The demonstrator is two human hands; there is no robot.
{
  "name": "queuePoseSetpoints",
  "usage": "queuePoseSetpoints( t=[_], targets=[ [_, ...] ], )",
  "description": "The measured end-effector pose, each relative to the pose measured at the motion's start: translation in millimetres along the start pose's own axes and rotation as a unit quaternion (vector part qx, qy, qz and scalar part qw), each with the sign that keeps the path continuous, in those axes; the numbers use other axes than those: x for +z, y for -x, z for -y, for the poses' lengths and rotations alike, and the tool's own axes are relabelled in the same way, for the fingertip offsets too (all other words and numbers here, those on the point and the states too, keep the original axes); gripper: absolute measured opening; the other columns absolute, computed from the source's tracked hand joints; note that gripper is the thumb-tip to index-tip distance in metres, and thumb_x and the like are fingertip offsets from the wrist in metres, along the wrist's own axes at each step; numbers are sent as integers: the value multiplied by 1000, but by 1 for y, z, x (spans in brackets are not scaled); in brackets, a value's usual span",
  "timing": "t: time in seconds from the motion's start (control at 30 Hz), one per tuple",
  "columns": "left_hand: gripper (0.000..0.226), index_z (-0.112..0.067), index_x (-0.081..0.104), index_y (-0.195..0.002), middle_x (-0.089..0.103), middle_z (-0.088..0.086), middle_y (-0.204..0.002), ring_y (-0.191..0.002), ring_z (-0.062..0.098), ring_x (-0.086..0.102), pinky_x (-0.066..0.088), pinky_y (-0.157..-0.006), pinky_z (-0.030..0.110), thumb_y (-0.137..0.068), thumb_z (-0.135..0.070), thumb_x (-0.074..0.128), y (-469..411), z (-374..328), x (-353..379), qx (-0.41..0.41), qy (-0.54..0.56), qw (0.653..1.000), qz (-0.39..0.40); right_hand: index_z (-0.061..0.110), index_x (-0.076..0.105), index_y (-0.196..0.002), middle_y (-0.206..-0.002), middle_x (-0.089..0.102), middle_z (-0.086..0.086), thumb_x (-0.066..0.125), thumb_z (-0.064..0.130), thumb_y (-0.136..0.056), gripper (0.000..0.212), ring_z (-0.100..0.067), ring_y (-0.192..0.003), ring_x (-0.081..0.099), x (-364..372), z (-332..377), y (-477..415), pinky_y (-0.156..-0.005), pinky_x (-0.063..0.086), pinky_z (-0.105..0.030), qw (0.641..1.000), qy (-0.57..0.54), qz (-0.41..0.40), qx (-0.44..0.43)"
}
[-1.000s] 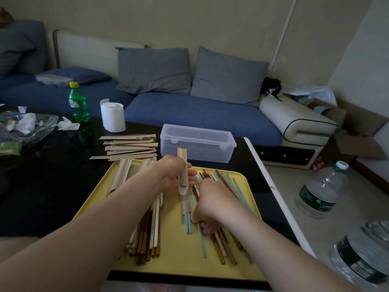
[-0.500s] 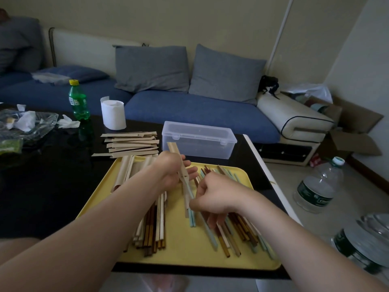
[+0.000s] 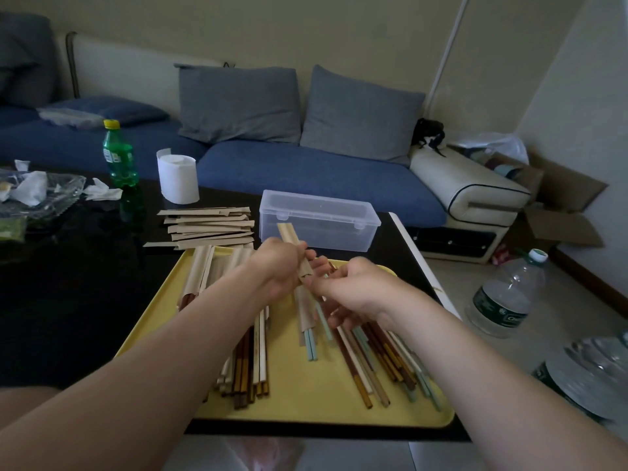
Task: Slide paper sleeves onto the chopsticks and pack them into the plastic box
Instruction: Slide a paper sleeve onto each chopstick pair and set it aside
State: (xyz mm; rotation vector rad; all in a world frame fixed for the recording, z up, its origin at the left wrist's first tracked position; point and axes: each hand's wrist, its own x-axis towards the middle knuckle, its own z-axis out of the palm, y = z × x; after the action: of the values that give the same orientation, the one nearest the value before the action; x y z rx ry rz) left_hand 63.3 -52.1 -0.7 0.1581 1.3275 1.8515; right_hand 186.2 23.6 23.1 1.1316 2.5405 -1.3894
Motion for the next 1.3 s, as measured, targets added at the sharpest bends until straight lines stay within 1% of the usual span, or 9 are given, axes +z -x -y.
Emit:
queuePoseSetpoints(
  t=[0.17, 0.3, 0.37, 0.47, 0.63, 0.77, 0.93, 1.1, 1.3],
  targets=[
    [22, -1, 49, -131, 61, 21, -111, -94, 33, 75, 67, -66, 43, -110, -5, 47, -5, -3, -6, 13, 24, 999, -37, 7, 52, -127, -98, 83, -16, 62, 13, -108, 22, -28, -79, 80, -12, 2, 12, -56, 56, -29, 986, 28, 151, 63],
    [25, 4, 51, -129, 65, 27, -118, -96, 34, 77, 65, -81, 49, -106, -2, 57, -4, 3, -5, -20, -77, 997, 8, 7, 48, -124, -99, 80, -26, 67, -6, -102, 32, -38, -82, 82, -5, -4, 9, -59, 66, -34, 985, -121, 106, 57],
    [25, 4, 58, -126, 66, 27, -122, -98, 33, 77, 64, -85, 51, -102, -3, 63, -4, 6, -6, -27, -119, 992, 17, 6, 53, -122, -101, 79, -28, 66, 1, -105, 22, -40, -85, 82, -3, -2, 6, -68, 69, -40, 982, -152, 102, 50],
    [25, 3, 61, -123, 69, 24, -118, -86, 27, 79, 66, -65, 41, -100, -4, 67, -6, 6, -8, -27, -153, 988, 8, 6, 60, -122, -90, 81, -22, 51, 26, -115, 23, -29, -72, 81, -14, -4, 2, -56, 63, -33, 997, 13, 60, 44],
    [22, 0, 60, -119, 77, 23, -102, -83, 28, 80, 67, -72, 44, -101, -12, 67, -6, 5, -13, -43, -178, 983, -7, 14, 68, -104, -87, 75, -10, 67, 8, -100, 7, -20, -63, 76, -40, -28, -12, -56, 63, -30, 940, 320, -111, 46],
    [13, -3, 61, -110, 77, 21, -100, -83, 26, 80, 67, -76, 45, -103, -13, 65, -6, 8, -10, -26, -190, 981, -2, 15, 58, -101, -97, 58, -8, 68, 6, -97, 14, -26, -85, 64, -53, -43, -20, -87, 64, -45, 923, 338, -172, 66],
    [12, -2, 57, -114, 74, 23, -111, -87, 27, 80, 67, -75, 44, -104, -6, 60, -3, 15, -5, -35, -201, 979, 31, 11, 61, -117, -103, 62, -11, 72, 11, -100, 20, -30, -83, 74, -59, -59, -30, -74, 69, -45, 942, 286, -137, 105],
    [26, 2, 56, -130, 74, 23, -113, -94, 29, 79, 67, -76, 45, -104, -5, 58, -5, 20, -5, -34, -198, 979, 43, 14, 62, -116, -100, 62, -8, 70, 12, -100, 18, -29, -90, 73, -56, -62, -41, -96, 63, -50, 944, 281, -141, 100],
    [38, 0, 53, -139, 74, 23, -113, -91, 28, 80, 66, -74, 43, -103, -6, 61, -6, 21, -7, -35, -193, 979, 47, 11, 61, -127, -99, 62, -8, 70, 15, -101, 28, -28, -97, 71, -55, -56, -43, -96, 63, -46, 935, 311, -129, 109]
  ],
)
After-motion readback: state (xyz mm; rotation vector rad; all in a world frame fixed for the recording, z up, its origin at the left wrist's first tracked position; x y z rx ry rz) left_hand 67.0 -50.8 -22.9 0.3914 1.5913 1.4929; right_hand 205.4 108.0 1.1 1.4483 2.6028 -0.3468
